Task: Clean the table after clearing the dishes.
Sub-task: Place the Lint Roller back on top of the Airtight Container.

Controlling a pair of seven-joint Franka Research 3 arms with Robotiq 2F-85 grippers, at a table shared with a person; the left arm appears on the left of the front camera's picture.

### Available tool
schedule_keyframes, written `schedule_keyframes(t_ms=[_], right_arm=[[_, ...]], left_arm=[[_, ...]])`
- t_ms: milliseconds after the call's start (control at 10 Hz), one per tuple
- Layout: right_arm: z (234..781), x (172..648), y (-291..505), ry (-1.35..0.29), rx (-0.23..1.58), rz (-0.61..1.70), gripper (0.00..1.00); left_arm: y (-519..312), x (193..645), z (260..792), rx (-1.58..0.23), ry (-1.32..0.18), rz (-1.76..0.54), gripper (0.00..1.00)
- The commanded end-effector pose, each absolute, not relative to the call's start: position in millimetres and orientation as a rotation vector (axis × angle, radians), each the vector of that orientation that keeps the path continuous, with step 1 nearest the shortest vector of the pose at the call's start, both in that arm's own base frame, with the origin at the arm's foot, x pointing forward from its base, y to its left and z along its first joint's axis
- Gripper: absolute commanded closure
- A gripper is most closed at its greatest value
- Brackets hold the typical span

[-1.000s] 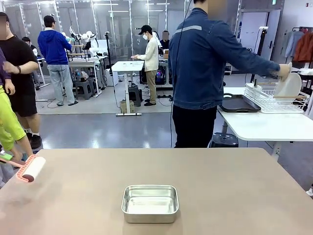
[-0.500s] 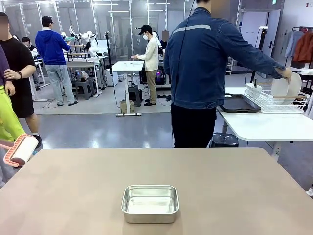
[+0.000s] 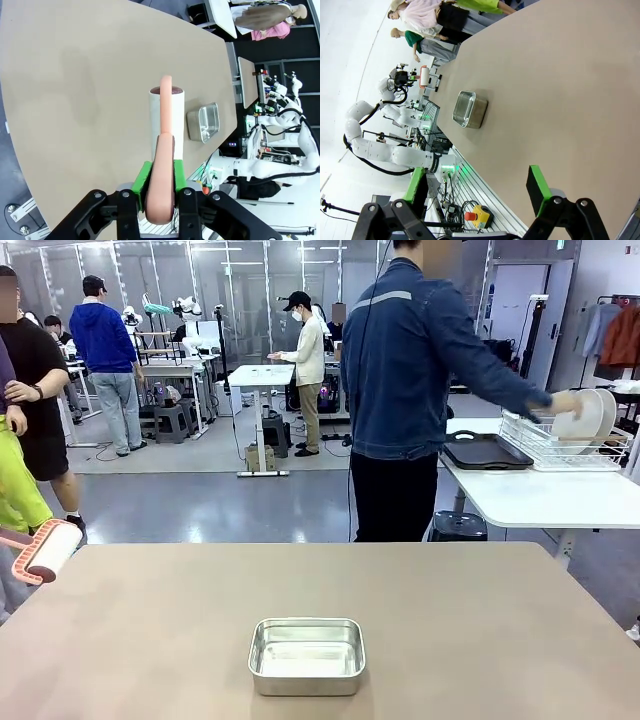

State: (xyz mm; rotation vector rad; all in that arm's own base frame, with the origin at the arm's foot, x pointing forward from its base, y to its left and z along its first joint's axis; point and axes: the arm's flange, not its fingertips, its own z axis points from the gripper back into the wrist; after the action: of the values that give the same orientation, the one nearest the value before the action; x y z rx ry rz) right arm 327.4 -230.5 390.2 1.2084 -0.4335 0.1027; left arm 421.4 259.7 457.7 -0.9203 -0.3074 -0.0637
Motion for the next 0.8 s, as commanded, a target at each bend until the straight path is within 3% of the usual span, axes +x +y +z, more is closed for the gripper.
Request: schedule_keyframes(t_ms=[0, 300, 700], right_arm=[[391, 326, -228, -0.451, 1.203, 0.098, 0.0], [391, 326, -228, -0.451, 1.203, 0.098, 0.0], [391, 326, -228, -0.451, 1.203, 0.098, 0.0]], left_arm=[[264, 421, 464, -0.909, -0.314, -0.066, 0.78], [261, 421, 459, -0.918, -0.31, -0.063, 0.78], [101, 427, 532, -0.782, -0.348, -0.558, 0.78]])
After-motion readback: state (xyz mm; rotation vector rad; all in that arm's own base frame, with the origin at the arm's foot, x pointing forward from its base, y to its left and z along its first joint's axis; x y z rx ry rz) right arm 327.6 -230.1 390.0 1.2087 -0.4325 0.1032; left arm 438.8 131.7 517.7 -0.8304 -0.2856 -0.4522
